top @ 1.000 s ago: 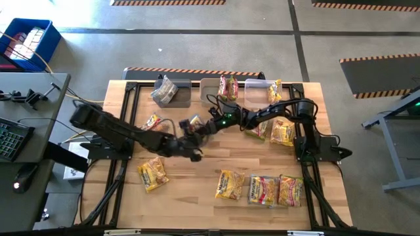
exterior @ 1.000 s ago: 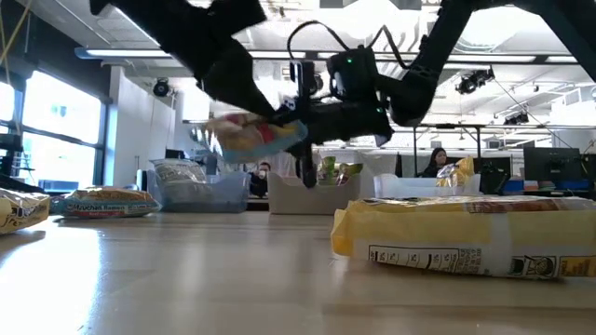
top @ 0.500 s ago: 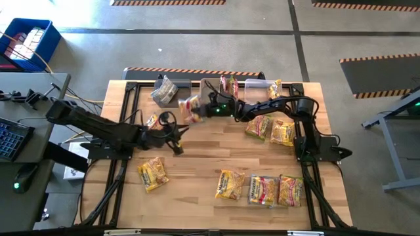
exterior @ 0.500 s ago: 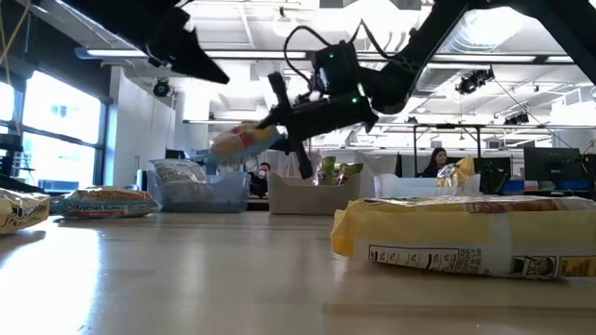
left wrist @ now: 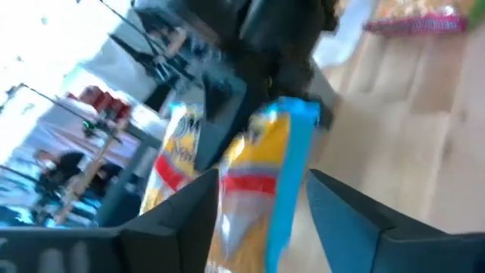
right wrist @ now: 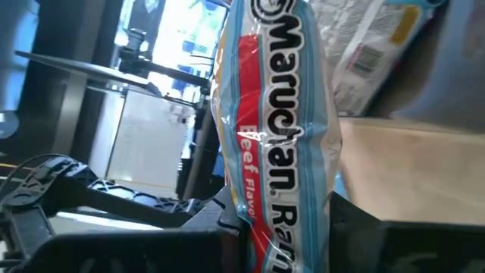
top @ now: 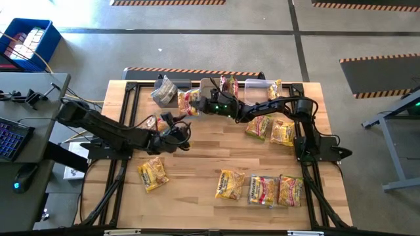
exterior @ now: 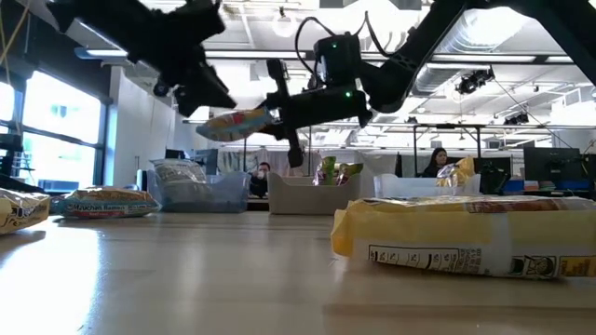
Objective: Sort Maruchan noodles
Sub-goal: Put the top right blue noodle pack into the black bin
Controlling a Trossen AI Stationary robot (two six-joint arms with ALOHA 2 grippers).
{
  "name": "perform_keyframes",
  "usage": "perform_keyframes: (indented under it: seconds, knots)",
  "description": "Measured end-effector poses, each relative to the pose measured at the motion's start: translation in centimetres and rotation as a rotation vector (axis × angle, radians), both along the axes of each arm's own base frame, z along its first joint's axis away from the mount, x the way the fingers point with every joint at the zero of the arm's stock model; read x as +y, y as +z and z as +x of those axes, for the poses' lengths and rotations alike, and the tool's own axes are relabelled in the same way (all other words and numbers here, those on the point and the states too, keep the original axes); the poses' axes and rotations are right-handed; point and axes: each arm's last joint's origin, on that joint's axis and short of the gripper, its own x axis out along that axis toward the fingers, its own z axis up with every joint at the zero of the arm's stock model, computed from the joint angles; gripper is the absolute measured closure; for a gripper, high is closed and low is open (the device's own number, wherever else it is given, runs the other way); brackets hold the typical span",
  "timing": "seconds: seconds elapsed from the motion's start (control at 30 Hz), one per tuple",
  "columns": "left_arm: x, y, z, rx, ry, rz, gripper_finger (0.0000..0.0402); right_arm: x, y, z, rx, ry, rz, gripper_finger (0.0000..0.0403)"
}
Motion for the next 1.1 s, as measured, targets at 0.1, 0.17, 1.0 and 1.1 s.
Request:
perform_keyframes:
  seconds: [0.1,0.17,1.0,1.1]
  knots:
    - [0.0,-0.8,0.6,0.068,-0.003,0.058,0.0189,0.2,0.7,0.4,-0.024,0.025,0.003,0.0355]
    - [-0.1,-1.0,1.1,0.084,-0.003,0.085,0.018,0.4,1.1,0.7,-0.04,0.038,-0.001,0.0355]
    - [0.7,-0.3,1.1,0.064,0.116,0.16,0.0393,0.6,2.1,1.1,-0.007,0.188,-0.359,0.0284]
    - [0.7,0.1,0.8,-0.006,0.114,0.107,0.0396,0.0,2.0,0.9,-0.006,0.24,-0.395,0.025]
